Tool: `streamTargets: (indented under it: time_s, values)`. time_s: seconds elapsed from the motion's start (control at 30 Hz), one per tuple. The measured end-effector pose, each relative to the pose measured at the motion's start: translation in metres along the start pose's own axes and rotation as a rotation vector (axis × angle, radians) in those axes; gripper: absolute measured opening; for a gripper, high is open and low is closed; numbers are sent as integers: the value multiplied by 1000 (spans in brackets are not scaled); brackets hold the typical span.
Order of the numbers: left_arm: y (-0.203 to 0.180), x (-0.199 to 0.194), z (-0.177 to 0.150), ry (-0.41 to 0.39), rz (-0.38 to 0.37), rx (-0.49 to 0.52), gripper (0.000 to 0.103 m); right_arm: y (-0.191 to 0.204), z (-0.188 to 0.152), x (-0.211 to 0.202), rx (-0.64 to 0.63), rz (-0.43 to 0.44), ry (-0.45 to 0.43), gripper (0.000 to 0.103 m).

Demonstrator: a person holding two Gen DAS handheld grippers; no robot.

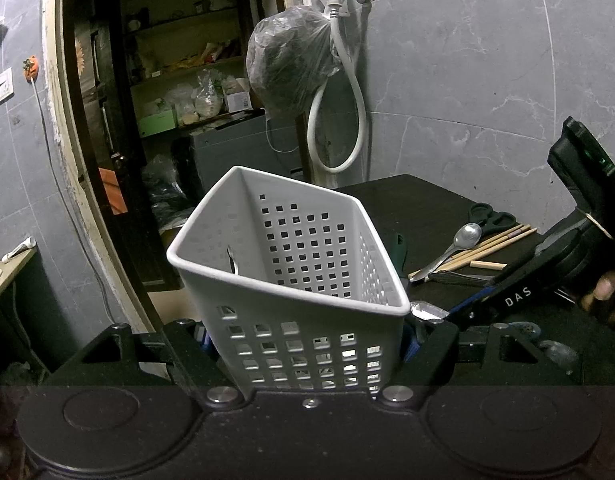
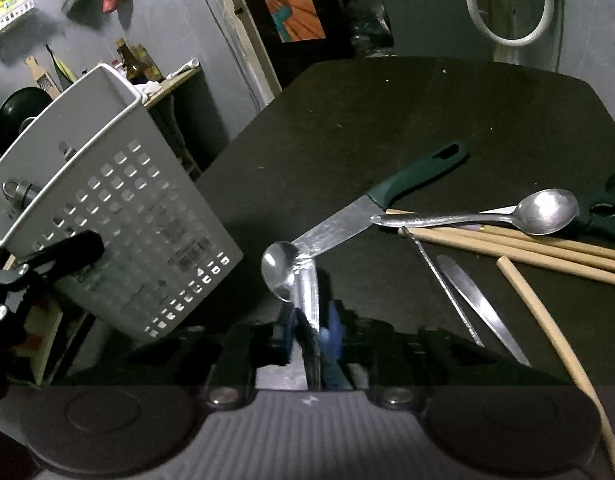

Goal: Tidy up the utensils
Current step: 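Close the right gripper on the silver spoon handle and lift it, then lower the silver spoon into the caddy and open the right gripper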

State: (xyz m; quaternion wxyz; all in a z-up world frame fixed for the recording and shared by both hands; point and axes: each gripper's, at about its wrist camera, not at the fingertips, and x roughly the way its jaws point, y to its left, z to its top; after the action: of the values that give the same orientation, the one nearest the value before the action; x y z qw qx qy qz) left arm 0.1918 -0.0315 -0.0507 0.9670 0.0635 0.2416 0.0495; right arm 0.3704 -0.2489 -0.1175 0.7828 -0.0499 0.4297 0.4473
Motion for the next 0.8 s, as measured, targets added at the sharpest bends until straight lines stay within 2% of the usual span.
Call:
streamTargets:
  time_s: [0.13, 0.27, 0.3, 0.33, 0.43, 0.63, 0.8]
  values:
    - [0, 0, 0, 0, 0, 0, 80, 7, -2, -2, -39, -26, -13, 12]
    - [0, 0, 0, 0, 0, 0, 80, 30, -7, -4, -152, -150, -39, 10]
    - [0, 0, 0, 0, 0, -1, 80, 38, -10, -4, -196, -180, -44, 5]
    - [0, 0, 0, 0, 0, -1, 80, 45, -12, -3, -233, -202, -47, 1]
    - [0, 0, 0, 0, 0, 0, 80, 60, -18, 1, -291, -245, -38, 1]
    - [0, 1, 1, 0, -1, -2, 80, 58, -18, -1, -228, -230, -45, 0]
    - [0, 1, 2, -2, -4, 0, 79, 51, -17, -33, -85, -215, -160, 1]
